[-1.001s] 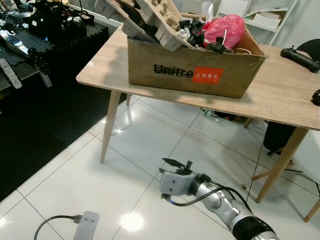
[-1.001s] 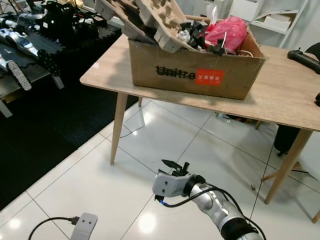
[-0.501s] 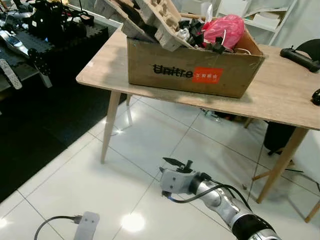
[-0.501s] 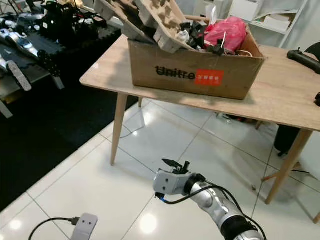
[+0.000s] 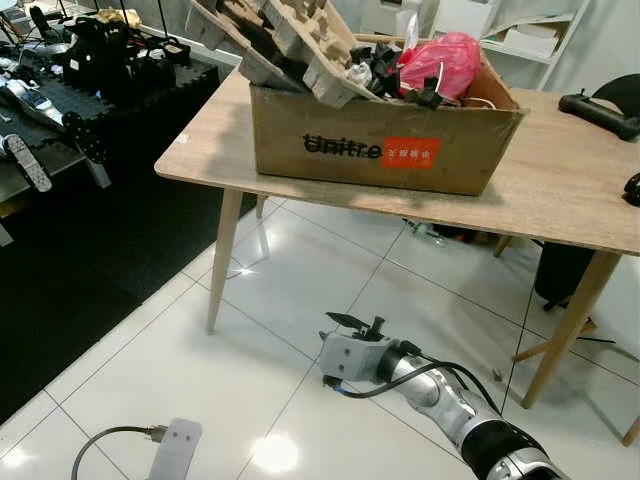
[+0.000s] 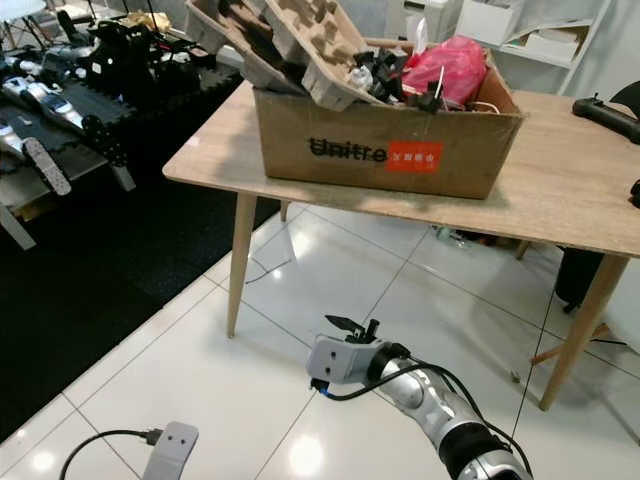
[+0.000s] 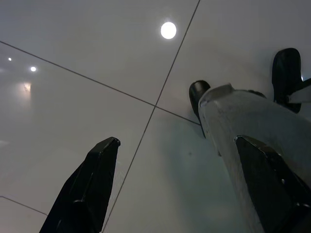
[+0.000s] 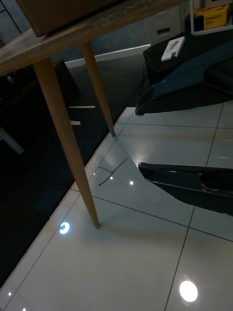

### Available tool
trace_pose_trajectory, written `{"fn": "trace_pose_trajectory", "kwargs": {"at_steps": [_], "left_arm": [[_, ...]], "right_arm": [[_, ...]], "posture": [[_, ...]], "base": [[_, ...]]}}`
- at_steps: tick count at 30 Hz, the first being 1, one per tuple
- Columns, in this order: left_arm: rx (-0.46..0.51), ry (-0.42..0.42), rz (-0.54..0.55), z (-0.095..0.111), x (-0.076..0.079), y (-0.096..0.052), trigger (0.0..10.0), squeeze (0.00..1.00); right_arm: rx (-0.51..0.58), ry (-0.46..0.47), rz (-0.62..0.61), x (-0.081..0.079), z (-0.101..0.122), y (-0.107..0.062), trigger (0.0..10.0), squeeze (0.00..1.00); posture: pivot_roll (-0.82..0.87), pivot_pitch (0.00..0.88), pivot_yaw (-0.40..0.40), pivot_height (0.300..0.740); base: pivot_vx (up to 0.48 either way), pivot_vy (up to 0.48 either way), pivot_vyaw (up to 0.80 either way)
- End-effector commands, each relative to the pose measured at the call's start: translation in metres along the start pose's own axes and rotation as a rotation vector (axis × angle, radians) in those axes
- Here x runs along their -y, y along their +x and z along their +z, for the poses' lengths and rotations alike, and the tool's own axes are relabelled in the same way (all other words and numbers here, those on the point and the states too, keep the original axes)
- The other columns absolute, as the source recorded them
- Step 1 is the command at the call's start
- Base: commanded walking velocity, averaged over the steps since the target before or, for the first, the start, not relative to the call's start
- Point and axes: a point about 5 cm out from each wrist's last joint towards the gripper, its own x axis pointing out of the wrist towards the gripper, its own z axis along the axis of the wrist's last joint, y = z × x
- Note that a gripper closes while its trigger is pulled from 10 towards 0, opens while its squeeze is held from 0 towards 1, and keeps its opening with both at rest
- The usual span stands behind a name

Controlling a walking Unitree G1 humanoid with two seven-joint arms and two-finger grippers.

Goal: Picking trash to rubbish bin

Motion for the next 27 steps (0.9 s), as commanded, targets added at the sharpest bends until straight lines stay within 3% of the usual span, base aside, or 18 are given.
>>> {"fn": "trace_pose_trajectory", "kwargs": {"at_steps": [1,19,27], "left_arm": [[-0.04,-0.019,-0.01,-0.014,0.006,-0.001,10.0,0.0],[-0.026,0.017,-0.021,-0.004,0.003,0.0,10.0,0.0],[-0.038,-0.004,-0.029,-0.012,0.009,0.0,10.0,0.0]], "right_arm": [[0.003,0.011,0.015,-0.004,0.0,-0.001,10.0,0.0],[-0.004,0.019,-0.001,-0.007,-0.002,-0.004,10.0,0.0],[0.005,0.021,0.016,-0.008,-0.001,-0.004,10.0,0.0]], "posture": [[0.04,0.069,-0.016,0.74],[0.01,0.079,0.009,0.74],[0.03,0.083,-0.013,0.74]], "base": [[0.0,0.0,0.0],[0.0,0.0,0.0],[0.0,0.0,0.0]]}}
